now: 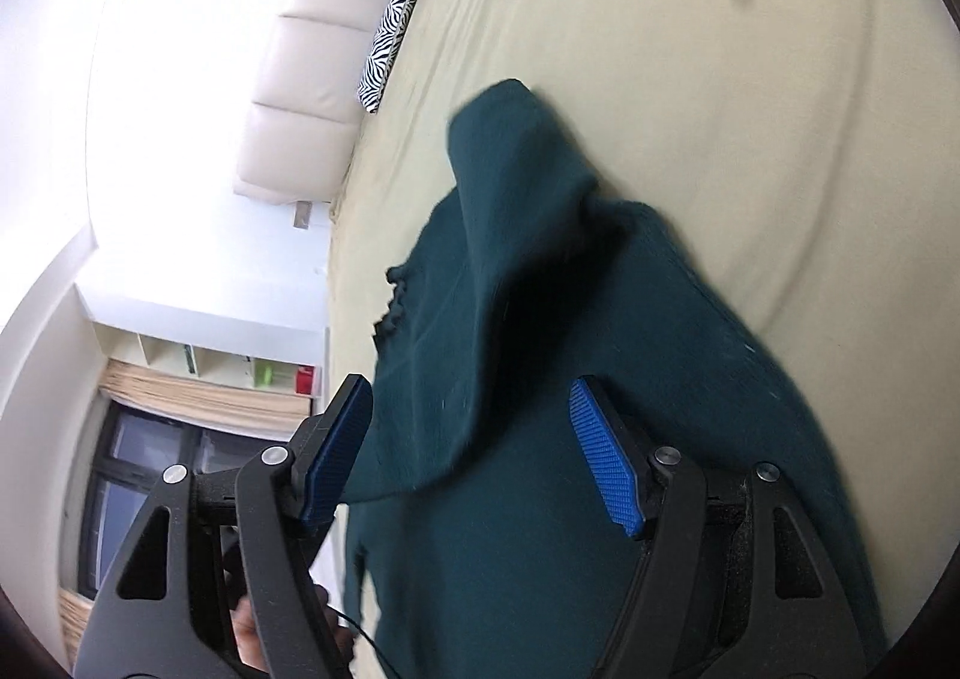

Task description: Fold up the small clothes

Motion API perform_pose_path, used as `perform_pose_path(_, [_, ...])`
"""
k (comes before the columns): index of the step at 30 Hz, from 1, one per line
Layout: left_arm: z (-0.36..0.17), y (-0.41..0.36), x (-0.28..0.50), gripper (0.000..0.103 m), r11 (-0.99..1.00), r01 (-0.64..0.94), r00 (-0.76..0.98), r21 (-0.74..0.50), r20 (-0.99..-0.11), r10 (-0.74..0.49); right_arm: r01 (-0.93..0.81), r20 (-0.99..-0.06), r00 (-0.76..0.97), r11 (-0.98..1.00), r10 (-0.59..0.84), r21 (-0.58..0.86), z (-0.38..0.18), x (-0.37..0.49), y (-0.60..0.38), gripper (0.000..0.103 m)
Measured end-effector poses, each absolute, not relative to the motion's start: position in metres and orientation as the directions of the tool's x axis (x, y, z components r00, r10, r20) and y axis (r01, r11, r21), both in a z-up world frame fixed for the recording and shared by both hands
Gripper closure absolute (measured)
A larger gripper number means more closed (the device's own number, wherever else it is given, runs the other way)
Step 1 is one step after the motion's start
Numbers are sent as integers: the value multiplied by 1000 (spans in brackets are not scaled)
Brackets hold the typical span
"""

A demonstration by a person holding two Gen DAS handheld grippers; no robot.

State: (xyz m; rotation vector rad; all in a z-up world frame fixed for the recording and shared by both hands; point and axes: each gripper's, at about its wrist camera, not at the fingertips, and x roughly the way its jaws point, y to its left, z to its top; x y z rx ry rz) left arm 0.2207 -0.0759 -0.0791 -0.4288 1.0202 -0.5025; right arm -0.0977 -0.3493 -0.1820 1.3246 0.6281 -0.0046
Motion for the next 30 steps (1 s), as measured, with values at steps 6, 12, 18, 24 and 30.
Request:
perform_pose_path(6, [-92, -55, 230, 93, 825, 180, 465, -535, -693, -551, 394, -415, 842, 133, 344, 909, -194, -65, -362, 34])
perform_pose_path(12, [-121, -58, 232, 93, 836, 142, 428, -530, -729, -535, 403, -411, 866, 91, 285, 911, -200, -38, -381, 36])
perform_pose_path(18, [-138, -53, 230, 90, 823, 123, 421, -555, -722, -550, 381, -385, 879, 72, 281, 922, -209, -54, -387, 38])
perform_pose_path(24, [-144, -50, 233, 89, 811, 150, 426, -566, -703, -569, 419, -485, 841, 280, 239, 864, -155, -70, -394, 34])
perform_pose_path(30, [-156, -43, 232, 88, 773, 163, 449, -613, -652, -611, 346, -481, 803, 383, 351, 856, -135, -8, -401, 34])
